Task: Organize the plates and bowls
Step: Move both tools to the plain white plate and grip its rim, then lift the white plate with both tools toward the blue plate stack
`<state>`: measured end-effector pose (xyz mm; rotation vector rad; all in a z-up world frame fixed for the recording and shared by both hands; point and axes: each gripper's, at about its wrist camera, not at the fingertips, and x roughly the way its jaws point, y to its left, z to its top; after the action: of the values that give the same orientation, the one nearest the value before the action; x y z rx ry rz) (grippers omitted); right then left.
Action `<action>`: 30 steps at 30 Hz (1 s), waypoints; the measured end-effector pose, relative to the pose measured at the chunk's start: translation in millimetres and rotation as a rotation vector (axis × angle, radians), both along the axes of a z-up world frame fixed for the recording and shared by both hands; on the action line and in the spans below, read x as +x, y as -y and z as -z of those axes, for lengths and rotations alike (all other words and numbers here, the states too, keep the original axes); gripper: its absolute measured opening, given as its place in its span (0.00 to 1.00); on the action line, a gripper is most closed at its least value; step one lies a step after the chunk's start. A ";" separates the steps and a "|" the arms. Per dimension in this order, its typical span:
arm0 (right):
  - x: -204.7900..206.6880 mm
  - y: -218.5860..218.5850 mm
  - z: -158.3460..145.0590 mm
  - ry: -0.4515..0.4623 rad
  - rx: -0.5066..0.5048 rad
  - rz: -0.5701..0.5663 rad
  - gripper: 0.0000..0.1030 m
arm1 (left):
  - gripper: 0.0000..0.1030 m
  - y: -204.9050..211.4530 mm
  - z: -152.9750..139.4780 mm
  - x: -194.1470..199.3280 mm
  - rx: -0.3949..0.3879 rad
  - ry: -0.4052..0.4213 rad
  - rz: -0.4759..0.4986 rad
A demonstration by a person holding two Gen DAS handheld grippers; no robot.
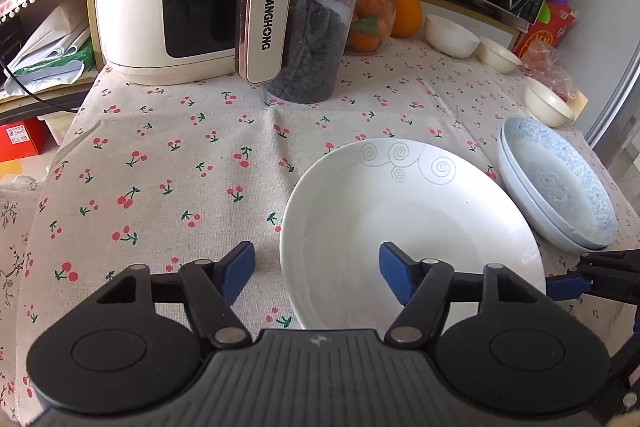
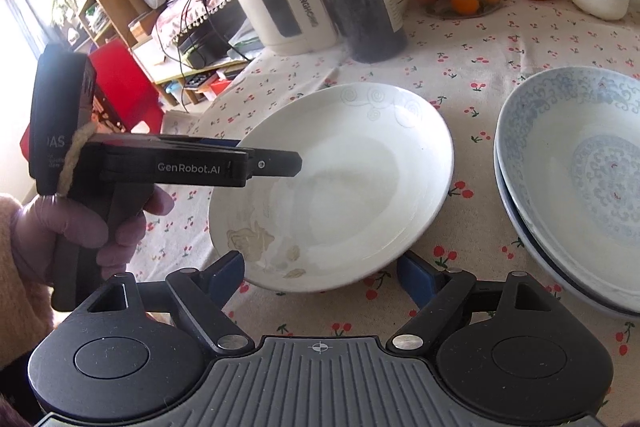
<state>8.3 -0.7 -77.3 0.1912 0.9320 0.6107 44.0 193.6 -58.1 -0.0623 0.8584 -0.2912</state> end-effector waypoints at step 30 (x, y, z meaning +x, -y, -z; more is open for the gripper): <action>15.8 10.6 -0.2 -0.025 -0.036 0.177 0.37 | 0.29 -1.4 -1.0 1.6 0.019 0.005 -0.010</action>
<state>24.0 -11.2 -77.1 0.2469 0.9381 0.4286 45.5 195.0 -57.1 -0.0477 0.8554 -0.2733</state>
